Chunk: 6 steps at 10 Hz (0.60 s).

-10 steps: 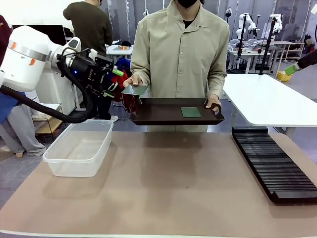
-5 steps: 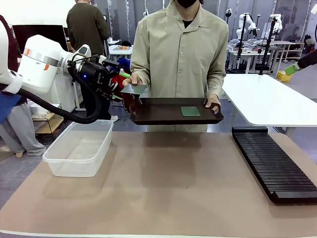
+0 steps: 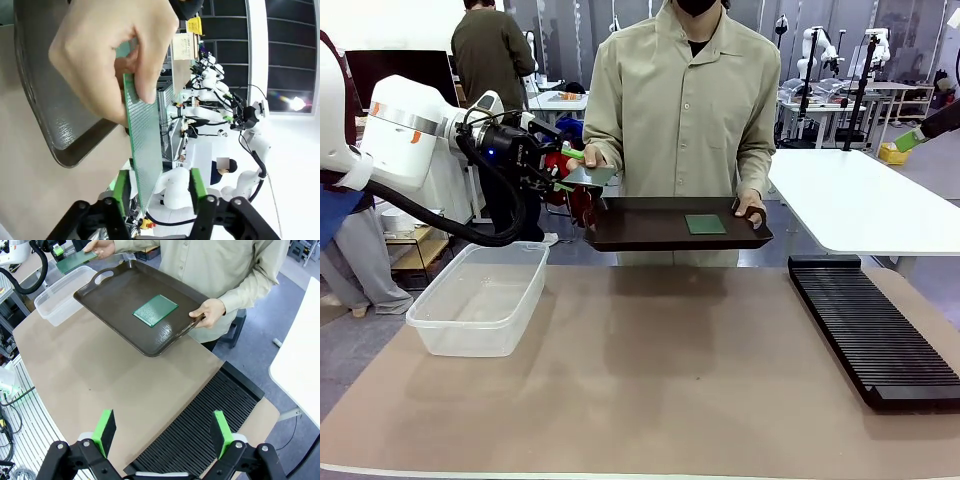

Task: Sort PCBs into racks and boxes based on the side picked up.
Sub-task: Pick up the Blank PCB handed by the Human.

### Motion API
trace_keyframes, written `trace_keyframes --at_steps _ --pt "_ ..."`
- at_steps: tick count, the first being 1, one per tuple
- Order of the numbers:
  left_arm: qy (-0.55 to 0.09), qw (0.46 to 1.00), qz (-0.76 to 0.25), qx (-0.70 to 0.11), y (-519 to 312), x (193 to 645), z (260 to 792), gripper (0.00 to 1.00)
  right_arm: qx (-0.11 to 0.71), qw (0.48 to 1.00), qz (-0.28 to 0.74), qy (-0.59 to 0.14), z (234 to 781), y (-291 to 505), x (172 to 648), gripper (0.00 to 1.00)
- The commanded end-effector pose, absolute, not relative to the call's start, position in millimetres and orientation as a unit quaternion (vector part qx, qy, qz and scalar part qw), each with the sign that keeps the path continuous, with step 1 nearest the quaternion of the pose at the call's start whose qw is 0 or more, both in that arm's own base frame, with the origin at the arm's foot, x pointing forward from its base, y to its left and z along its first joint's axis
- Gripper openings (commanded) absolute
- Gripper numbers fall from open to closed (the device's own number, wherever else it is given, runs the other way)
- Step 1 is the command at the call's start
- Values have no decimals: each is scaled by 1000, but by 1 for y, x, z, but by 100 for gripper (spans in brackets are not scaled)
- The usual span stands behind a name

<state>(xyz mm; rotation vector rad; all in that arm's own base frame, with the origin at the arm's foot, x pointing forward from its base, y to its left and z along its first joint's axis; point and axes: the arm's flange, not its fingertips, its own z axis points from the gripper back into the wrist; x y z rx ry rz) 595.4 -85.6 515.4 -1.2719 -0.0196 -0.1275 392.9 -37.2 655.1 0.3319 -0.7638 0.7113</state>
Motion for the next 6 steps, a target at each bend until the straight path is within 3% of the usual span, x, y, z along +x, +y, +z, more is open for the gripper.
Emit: trace_keyframes --at_steps 1,6 --pt "-1 785 -69 -615 -84 600 516 0 161 853 341 -361 653 -37 393 100" --pt "24 767 -76 -637 -89 604 510 0 161 853 341 -361 653 -37 393 100"
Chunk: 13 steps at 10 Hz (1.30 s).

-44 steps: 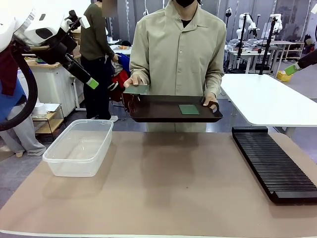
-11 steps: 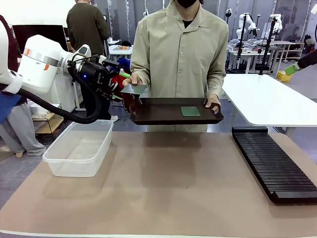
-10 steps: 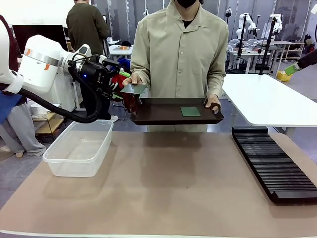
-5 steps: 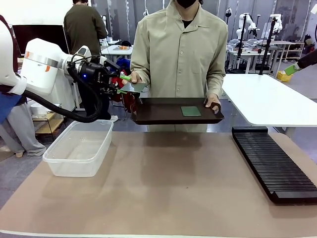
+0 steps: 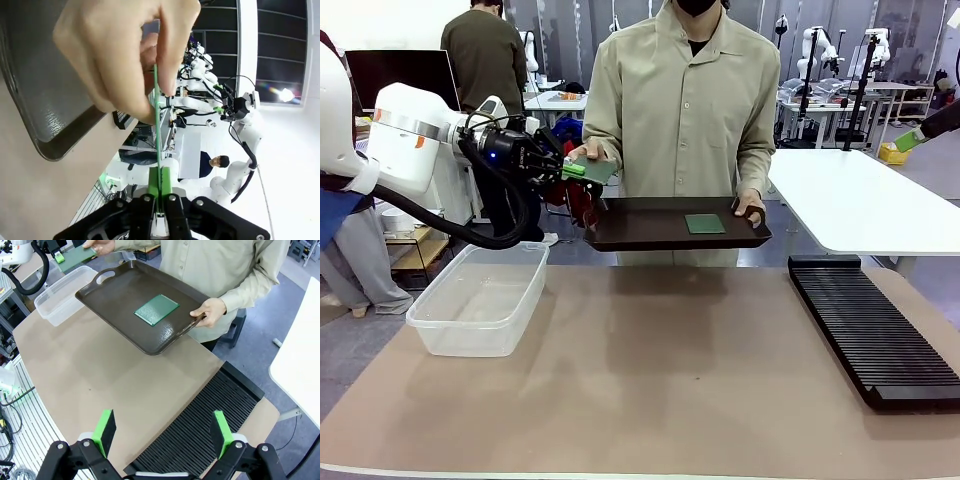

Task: Sort PCBs into racks and boxes based on the side picked up.
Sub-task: Pick up the Blank PCB handed by the Human, then if the short side of the Blank PCB is picked up, insert it into the PCB Rack ; if the long side is picked up, place it in the Organizing box.

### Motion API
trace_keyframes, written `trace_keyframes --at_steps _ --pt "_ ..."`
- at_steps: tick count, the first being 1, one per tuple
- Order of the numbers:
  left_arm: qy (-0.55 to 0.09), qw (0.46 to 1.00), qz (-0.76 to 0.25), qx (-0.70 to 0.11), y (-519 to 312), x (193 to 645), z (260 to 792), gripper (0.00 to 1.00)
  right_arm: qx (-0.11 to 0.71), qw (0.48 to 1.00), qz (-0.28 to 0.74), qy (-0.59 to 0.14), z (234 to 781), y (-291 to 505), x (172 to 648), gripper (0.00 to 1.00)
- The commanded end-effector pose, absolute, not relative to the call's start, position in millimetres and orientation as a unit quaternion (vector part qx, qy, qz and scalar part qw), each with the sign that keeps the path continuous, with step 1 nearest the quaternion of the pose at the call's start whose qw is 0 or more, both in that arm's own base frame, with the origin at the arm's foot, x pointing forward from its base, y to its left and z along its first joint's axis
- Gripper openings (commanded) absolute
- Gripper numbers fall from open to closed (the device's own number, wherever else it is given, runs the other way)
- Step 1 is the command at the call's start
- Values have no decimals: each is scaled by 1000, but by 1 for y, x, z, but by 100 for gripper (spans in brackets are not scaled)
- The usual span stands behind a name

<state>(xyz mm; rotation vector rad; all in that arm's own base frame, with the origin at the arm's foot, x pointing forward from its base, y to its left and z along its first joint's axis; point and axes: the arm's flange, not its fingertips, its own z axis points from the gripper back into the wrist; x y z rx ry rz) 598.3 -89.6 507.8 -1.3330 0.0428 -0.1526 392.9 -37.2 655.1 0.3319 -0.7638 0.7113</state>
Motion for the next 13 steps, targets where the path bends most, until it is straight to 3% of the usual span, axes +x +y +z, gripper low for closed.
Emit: trace_keyframes --at_steps 1,6,13 --pt "28 762 -80 -642 -88 603 509 0 161 853 341 -361 653 -37 393 100" --pt "4 782 -77 -618 -87 595 515 0 161 853 341 -361 653 -37 393 100" --pt "26 772 -72 -630 -88 600 507 0 161 853 341 -361 653 -37 393 100"
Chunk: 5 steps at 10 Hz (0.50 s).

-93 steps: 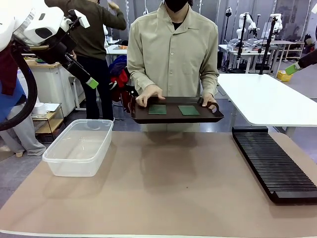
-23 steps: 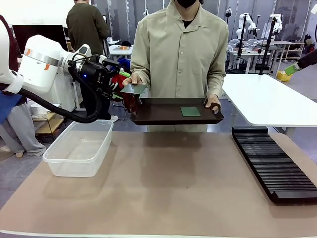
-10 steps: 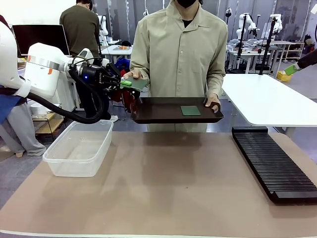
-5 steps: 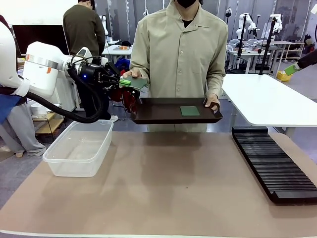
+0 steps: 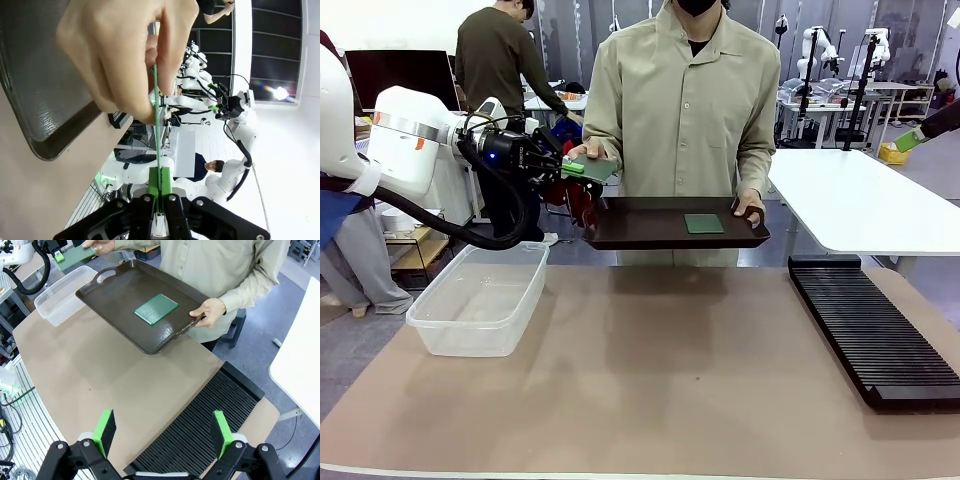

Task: Sort PCBs into racks and boxes based on the side picked up.
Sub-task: If the short side of the Blank PCB is picked up, insert it into the PCB Rack ; if the long side is picked up, place it in the Organizing box.

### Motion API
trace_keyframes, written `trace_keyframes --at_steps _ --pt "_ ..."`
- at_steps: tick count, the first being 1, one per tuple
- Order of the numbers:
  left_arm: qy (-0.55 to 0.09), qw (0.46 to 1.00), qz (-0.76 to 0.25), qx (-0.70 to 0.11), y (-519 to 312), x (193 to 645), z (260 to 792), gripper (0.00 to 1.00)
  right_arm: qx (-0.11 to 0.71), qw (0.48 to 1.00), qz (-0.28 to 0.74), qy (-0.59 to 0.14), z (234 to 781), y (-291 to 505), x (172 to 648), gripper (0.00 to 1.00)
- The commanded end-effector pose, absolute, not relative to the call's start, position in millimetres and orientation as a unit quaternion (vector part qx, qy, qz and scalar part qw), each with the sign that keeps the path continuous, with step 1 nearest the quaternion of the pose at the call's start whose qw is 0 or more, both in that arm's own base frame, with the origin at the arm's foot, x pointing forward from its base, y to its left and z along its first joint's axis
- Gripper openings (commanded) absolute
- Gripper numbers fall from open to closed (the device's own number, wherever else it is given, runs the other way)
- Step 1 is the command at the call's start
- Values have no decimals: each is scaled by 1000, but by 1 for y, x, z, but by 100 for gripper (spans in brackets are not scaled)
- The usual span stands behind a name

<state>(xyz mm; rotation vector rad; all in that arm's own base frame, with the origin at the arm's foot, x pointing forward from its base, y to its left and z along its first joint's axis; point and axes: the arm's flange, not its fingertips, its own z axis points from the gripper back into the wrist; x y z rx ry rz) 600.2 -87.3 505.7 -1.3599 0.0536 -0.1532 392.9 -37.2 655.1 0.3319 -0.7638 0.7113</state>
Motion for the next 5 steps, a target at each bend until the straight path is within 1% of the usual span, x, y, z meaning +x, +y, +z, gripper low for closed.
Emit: trace_keyframes --at_steps 1,5 --pt "26 772 -72 -630 -88 600 507 0 161 853 341 -361 653 -37 393 100" --pt "26 772 -72 -630 -88 600 507 0 161 853 341 -361 653 -37 393 100"
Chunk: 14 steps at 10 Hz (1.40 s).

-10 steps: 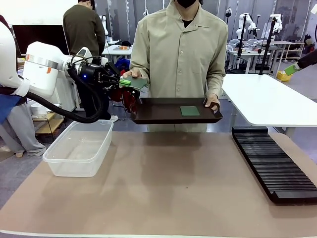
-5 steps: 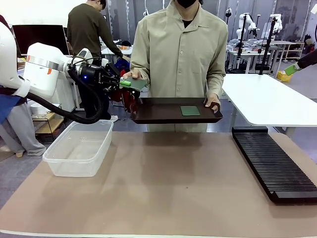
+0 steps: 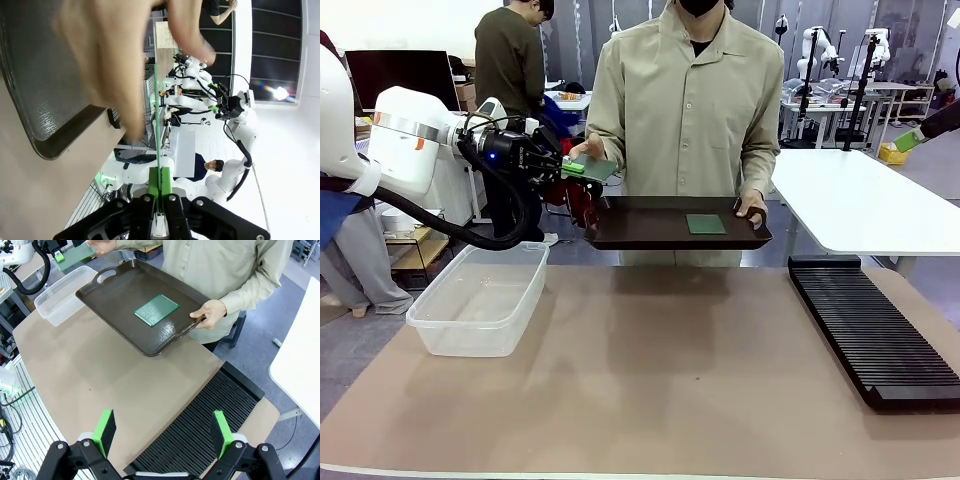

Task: Sort PCBs into racks and boxes based on the side picked up.
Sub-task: If the short side of the Blank PCB is picked up, insert it into the PCB Rack ; if the long side is picked up, place it in the Organizing box.

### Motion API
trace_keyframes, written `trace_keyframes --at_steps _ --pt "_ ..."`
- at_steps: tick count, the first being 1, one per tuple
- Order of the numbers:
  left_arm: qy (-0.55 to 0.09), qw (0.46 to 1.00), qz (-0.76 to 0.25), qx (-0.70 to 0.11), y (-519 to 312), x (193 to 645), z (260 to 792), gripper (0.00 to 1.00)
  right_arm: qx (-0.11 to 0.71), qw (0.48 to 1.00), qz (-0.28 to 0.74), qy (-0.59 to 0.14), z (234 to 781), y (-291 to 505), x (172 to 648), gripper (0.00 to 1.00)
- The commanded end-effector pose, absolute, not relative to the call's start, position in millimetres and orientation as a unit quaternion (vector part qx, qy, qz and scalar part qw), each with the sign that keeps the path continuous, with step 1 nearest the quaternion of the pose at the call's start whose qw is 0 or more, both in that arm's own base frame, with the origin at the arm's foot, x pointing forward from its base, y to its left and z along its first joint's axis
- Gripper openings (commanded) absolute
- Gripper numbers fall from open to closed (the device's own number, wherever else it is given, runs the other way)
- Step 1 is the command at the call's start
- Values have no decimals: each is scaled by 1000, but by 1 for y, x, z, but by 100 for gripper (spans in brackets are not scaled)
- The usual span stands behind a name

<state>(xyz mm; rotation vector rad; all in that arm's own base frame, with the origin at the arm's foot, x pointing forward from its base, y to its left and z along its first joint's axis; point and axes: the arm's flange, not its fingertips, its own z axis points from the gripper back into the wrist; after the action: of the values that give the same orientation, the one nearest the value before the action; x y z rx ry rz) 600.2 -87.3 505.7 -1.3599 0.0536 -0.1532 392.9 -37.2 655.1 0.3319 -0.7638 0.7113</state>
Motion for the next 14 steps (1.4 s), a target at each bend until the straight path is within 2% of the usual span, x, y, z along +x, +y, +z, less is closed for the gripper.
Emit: trace_keyframes --at_steps 1,12,13,14 --pt "26 772 -72 -630 -88 600 507 0 161 853 341 -361 653 -37 393 100" --pt "26 772 -72 -630 -88 600 507 0 161 853 341 -361 653 -37 393 100" --pt "25 775 -71 -628 -87 600 506 2 161 853 341 -361 653 -37 393 100" --pt "26 807 -76 -585 -84 594 511 2 161 853 341 -361 653 -37 393 100"
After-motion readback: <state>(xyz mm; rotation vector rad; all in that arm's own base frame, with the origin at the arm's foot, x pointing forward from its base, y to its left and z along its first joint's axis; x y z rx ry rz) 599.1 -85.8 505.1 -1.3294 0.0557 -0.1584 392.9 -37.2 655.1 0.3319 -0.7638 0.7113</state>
